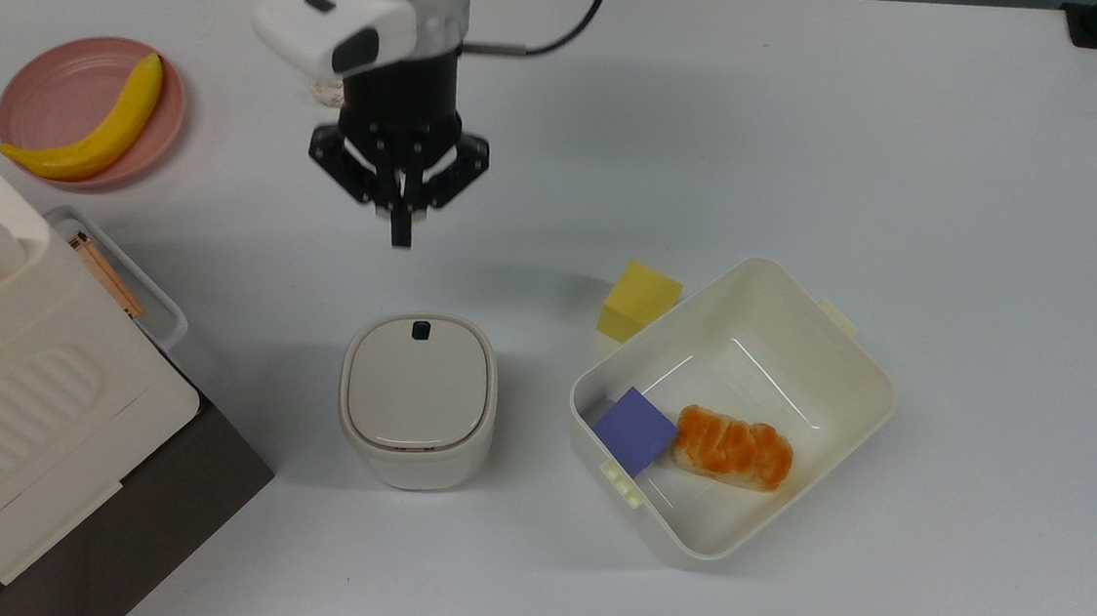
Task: Open the trash can
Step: 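Lower the gripper onto the trash can lid and press its button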
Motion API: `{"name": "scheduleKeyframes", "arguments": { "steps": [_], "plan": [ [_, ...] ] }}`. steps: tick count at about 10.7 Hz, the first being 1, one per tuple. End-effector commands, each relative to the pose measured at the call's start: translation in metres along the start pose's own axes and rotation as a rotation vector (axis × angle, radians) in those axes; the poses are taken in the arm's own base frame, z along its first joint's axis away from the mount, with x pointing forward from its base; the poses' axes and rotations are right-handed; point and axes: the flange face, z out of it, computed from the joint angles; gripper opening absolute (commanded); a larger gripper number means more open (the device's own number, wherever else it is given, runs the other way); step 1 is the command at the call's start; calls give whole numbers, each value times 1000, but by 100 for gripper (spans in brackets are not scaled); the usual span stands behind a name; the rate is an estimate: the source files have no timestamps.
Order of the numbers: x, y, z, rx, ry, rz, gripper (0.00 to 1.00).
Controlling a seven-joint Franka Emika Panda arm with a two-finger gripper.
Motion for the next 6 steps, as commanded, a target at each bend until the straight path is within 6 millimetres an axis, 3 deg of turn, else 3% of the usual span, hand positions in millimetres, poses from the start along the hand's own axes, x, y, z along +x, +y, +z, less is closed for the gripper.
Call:
{"name": "scheduleKeyframes", "arguments": {
  "steps": [1, 6],
  "plan": [
    [16, -4, 38, 12, 75, -2, 0],
    [11, -19, 108, 18, 51, -26, 0]
  ]
}}
